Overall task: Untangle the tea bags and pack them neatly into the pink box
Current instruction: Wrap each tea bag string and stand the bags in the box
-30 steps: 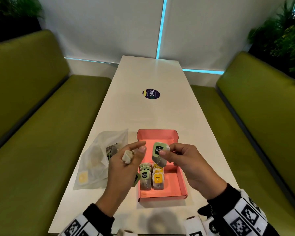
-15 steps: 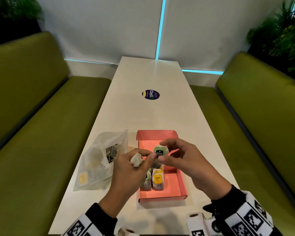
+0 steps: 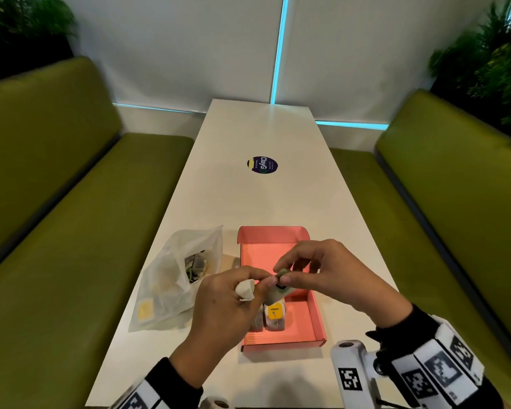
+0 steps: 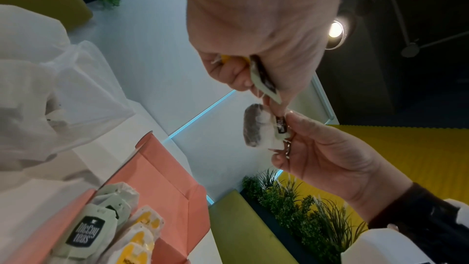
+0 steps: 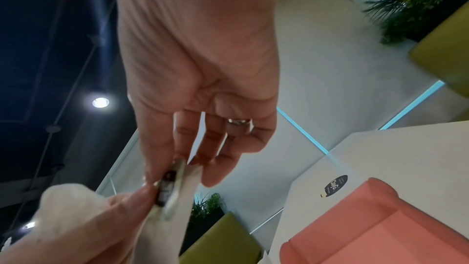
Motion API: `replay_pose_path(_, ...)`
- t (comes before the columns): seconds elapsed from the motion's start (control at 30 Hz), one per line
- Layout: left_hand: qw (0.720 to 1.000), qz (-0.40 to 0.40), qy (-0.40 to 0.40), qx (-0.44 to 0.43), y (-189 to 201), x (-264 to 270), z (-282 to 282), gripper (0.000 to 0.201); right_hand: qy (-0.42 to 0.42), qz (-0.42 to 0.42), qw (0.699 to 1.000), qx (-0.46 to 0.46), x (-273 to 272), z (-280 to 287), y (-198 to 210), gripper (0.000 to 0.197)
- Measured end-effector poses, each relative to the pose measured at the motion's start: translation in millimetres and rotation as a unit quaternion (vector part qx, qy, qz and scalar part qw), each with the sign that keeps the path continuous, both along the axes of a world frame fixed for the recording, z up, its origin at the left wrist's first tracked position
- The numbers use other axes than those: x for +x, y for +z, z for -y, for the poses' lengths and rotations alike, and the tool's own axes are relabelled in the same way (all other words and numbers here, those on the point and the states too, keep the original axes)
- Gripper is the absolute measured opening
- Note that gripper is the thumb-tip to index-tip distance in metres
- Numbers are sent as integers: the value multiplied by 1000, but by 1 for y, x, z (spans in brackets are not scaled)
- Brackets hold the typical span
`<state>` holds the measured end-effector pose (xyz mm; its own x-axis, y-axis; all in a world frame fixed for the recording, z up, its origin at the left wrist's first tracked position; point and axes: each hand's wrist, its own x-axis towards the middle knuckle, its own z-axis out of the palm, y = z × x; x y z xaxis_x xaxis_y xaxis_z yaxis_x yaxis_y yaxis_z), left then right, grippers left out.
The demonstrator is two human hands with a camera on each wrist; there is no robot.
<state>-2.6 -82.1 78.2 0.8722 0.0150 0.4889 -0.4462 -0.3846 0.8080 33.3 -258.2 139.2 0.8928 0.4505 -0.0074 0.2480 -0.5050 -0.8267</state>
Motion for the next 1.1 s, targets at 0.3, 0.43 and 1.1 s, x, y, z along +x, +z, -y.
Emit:
replay_pose_path(0.3,999,-30,-2,-44,-3,-3,0,14,-44,-48,998,28,-1,7,-2,11)
replay_pose_path(0.43,996,-63,2,-68,0,-3,0,9,-53,-67,996,32,-2,9,-4,13)
replay_pose_path(1.1,923,-361,81,103,-76,-6,-27,14,6,-28,992,-123,17,-26,-101,18)
